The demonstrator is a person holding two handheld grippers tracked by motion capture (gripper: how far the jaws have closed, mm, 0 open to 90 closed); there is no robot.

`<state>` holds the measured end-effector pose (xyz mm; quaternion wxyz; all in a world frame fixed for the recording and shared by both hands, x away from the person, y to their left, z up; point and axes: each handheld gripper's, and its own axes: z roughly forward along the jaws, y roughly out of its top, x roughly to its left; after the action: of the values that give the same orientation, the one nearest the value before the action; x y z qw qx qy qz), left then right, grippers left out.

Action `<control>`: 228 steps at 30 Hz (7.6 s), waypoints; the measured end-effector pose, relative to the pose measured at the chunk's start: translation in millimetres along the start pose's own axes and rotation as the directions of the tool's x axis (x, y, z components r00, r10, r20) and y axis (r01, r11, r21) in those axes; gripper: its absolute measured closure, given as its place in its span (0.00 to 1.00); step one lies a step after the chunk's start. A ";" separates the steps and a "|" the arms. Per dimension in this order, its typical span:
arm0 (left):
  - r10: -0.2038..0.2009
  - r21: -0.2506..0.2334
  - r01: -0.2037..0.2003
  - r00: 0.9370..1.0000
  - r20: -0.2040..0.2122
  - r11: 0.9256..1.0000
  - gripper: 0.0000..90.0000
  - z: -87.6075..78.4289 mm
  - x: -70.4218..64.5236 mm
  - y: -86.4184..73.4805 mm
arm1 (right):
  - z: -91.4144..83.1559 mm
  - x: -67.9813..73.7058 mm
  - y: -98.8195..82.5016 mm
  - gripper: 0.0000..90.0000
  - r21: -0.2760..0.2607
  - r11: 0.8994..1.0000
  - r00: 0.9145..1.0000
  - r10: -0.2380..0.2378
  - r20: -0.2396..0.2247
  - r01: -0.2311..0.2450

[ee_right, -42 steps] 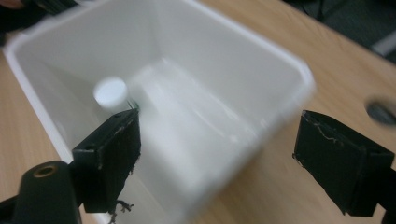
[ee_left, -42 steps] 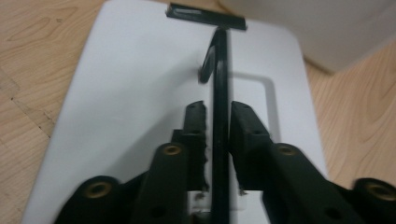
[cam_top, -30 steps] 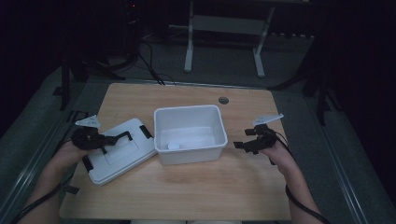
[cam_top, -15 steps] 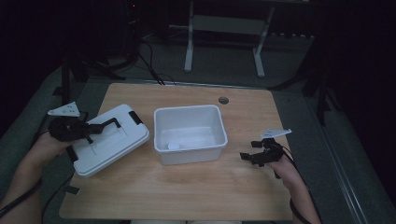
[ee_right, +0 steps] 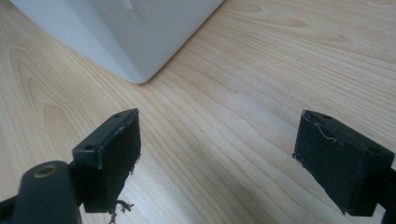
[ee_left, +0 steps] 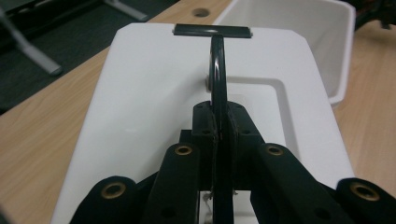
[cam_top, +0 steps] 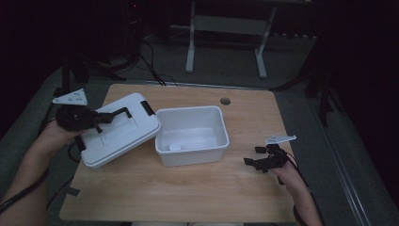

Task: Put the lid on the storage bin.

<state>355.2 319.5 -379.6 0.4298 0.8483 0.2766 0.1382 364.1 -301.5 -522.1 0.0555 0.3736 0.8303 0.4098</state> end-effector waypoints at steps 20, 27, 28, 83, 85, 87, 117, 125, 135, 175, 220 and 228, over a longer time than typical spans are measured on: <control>0.150 -0.004 -0.150 0.983 0.109 0.989 0.93 68.1 -27.3 82.2 | -0.8 3.4 0.2 0.16 -0.011 1.000 1.000 -0.008 -0.028 0.008; 0.197 0.008 -0.200 0.970 0.144 0.980 0.93 93.6 -39.5 101.4 | -0.7 4.0 -1.7 0.16 -0.009 1.000 0.999 -0.014 -0.045 0.014; 0.203 0.005 -0.206 0.968 0.150 0.979 0.93 96.1 -41.0 103.0 | -0.1 3.8 -2.3 0.16 -0.007 1.000 0.999 -0.011 -0.049 0.011; 0.221 0.041 -0.244 0.930 0.295 0.969 0.93 182.4 -59.3 126.5 | 4.1 4.5 -12.6 0.16 0.014 1.000 0.999 0.002 -0.052 -0.001; 0.219 0.047 -0.243 0.930 0.295 0.969 0.93 184.3 -58.6 127.6 | 4.2 3.9 -13.0 0.16 0.016 1.000 0.999 0.002 -0.049 -0.001; 0.219 0.039 -0.241 0.928 0.301 0.970 0.93 185.2 -58.6 128.4 | 4.1 3.3 -13.4 0.16 0.014 1.000 0.999 0.006 -0.050 -0.005; 0.200 0.027 -0.220 0.929 0.312 0.975 0.92 188.9 -50.7 121.2 | 6.3 1.3 -17.9 0.16 0.025 1.000 0.999 0.015 -0.048 -0.014; 0.188 0.045 -0.210 0.938 0.293 0.977 0.92 185.1 -46.7 112.1 | 4.3 0.5 -19.0 0.16 0.026 0.999 0.999 0.022 -0.043 -0.021; 0.134 0.046 -0.146 0.971 0.198 0.988 0.50 174.2 -40.0 113.3 | 6.1 4.1 -15.1 0.16 0.024 1.000 0.999 0.011 -0.049 -0.009; 0.032 -0.129 -0.025 0.998 0.051 0.991 0.15 85.7 -46.5 -23.0 | -1.6 3.6 -20.2 0.16 0.001 1.000 1.000 0.017 -0.013 -0.017; -0.109 -0.067 0.105 0.992 -0.058 0.992 0.15 96.7 -80.4 -145.3 | -7.4 4.5 -51.3 0.16 -0.105 0.992 0.983 0.082 0.162 -0.066; -0.150 -0.109 0.132 0.972 -0.179 0.985 0.15 91.0 -81.6 -151.4 | -9.2 8.2 -54.6 0.16 -0.176 0.983 0.944 0.109 0.310 -0.056</control>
<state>279.1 284.4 -555.2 0.4511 0.7882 0.3681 0.1992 323.3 -323.0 -553.7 0.2023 0.4636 0.7572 0.4132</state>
